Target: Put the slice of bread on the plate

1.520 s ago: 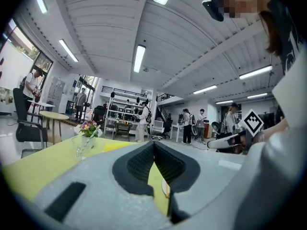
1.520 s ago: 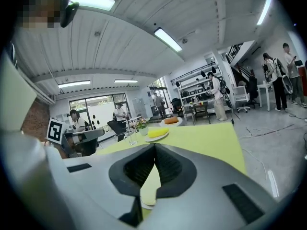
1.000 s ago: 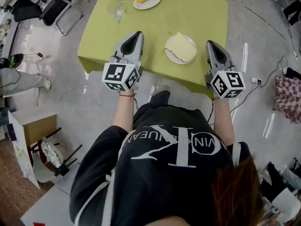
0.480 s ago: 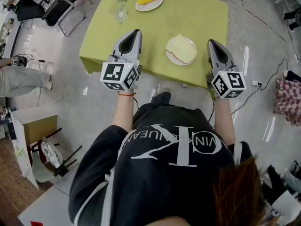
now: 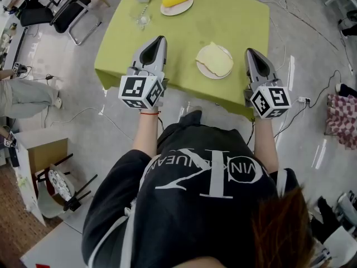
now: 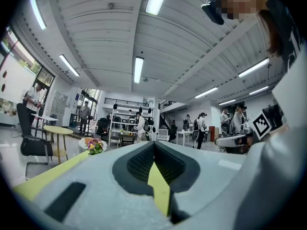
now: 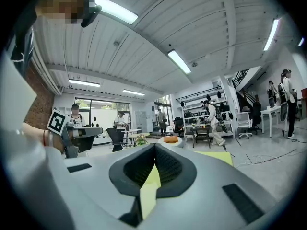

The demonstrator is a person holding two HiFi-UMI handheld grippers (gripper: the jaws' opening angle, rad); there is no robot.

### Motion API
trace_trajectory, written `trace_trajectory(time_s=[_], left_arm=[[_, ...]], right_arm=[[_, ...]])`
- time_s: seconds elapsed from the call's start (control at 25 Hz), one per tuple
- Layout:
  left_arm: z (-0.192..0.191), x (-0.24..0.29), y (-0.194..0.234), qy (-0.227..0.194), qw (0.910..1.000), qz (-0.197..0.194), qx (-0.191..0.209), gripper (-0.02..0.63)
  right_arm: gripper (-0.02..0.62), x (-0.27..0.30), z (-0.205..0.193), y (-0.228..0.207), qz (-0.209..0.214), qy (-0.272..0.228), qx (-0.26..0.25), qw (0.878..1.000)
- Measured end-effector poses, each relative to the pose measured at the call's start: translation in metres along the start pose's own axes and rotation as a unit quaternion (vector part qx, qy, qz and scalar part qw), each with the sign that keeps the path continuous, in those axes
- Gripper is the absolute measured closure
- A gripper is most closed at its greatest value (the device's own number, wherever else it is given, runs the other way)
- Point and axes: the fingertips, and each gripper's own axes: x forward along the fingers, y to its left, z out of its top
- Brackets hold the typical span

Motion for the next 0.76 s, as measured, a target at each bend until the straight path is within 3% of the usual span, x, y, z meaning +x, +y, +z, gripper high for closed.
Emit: trace_trajectory(time_s=[0.76], left_arm=[[-0.001,-0.004,0.015,0.001,1.0,0.008,-0.005,0.595]], right_arm=[[0.594,0.007,-0.007,0.009,0.004,0.006,0.009,1.0]])
